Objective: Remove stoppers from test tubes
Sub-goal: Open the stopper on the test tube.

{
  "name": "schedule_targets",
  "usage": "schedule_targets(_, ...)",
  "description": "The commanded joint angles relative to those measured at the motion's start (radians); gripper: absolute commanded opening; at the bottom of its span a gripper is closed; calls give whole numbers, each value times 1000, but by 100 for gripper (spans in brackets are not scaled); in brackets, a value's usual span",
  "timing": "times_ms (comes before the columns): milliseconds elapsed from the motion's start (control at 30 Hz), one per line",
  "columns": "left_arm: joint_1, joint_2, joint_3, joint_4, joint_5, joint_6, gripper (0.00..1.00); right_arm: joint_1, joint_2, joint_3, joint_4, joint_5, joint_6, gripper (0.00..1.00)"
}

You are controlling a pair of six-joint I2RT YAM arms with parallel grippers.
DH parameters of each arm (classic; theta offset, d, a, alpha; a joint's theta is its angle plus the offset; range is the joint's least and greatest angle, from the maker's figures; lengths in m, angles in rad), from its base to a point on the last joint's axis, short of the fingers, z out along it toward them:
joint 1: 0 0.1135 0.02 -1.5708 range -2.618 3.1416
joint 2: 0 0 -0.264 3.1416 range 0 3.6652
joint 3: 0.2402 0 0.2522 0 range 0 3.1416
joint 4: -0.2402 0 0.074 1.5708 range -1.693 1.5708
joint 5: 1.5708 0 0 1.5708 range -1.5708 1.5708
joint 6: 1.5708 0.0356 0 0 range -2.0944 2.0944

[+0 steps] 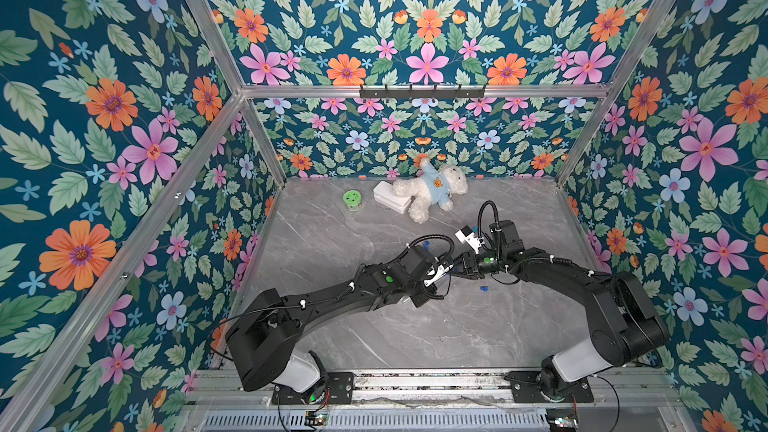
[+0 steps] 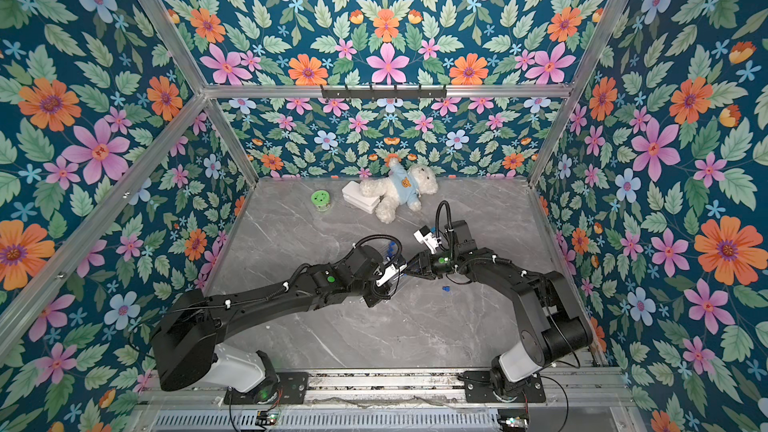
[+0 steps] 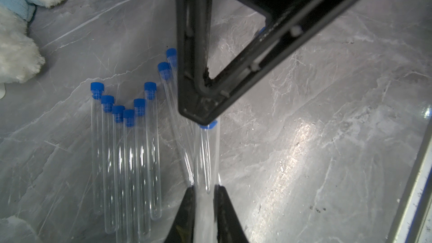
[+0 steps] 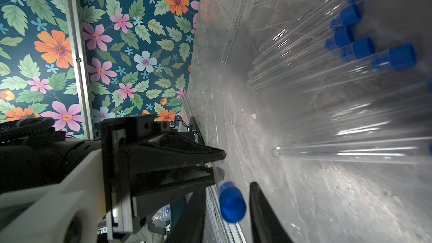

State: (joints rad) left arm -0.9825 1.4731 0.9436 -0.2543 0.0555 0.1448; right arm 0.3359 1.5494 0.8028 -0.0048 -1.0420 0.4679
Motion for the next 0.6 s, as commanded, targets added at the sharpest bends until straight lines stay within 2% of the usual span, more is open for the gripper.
schedule_targets(0,-1,-2,4,20,-3,18,6,4,5,7,-8,0,-16,31)
schedule_targets(267,0,-3,5,21,-5,19,6,8,10,10,-15,2,-20,30)
schedule_targets(567,-1,-3,3,20,-11,22,5,8,8,11,-22,6,-25,19)
